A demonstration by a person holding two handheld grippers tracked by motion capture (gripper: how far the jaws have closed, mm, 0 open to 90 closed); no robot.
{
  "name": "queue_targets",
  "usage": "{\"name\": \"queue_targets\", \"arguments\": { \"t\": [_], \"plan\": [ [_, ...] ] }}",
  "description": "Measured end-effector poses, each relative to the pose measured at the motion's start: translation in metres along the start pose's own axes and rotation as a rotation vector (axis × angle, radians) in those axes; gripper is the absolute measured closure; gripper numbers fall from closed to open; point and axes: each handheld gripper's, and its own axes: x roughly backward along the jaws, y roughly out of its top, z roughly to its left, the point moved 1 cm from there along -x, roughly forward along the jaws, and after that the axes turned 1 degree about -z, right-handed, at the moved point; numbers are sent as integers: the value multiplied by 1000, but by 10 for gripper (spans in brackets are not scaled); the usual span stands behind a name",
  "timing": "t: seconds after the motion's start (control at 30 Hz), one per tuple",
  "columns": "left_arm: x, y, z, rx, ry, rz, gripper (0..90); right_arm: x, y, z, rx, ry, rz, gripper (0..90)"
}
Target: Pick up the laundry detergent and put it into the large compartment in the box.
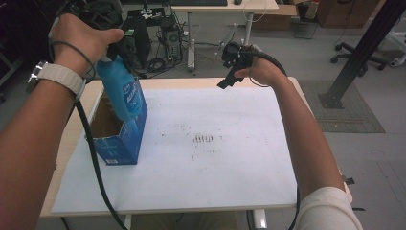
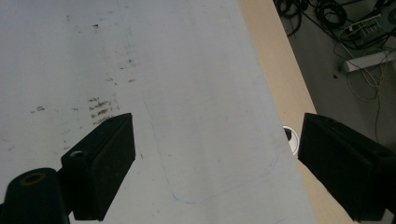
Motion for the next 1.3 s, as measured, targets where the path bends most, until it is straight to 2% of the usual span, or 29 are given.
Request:
{"name": "queue_targets", "arguments": {
  "t": [0.43, 0.73, 0.93, 1.13, 1.3],
  "plan": [
    [1, -3, 30, 55, 43, -26, 373, 0, -2, -2, -6, 1, 5, 116],
    [-7, -6, 43, 70, 74, -30, 374, -1, -3, -3, -7, 0, 10, 115],
    [-17, -8, 50, 76, 85, -30, 373, -2, -3, -3, -7, 2, 12, 115],
    [-31, -12, 59, 90, 79, -34, 373, -2, -3, -3, -10, 1, 13, 115],
    [-44, -13, 61, 86, 97, -15, 373, -2, -4, -4, -12, 0, 17, 111]
  ]
}}
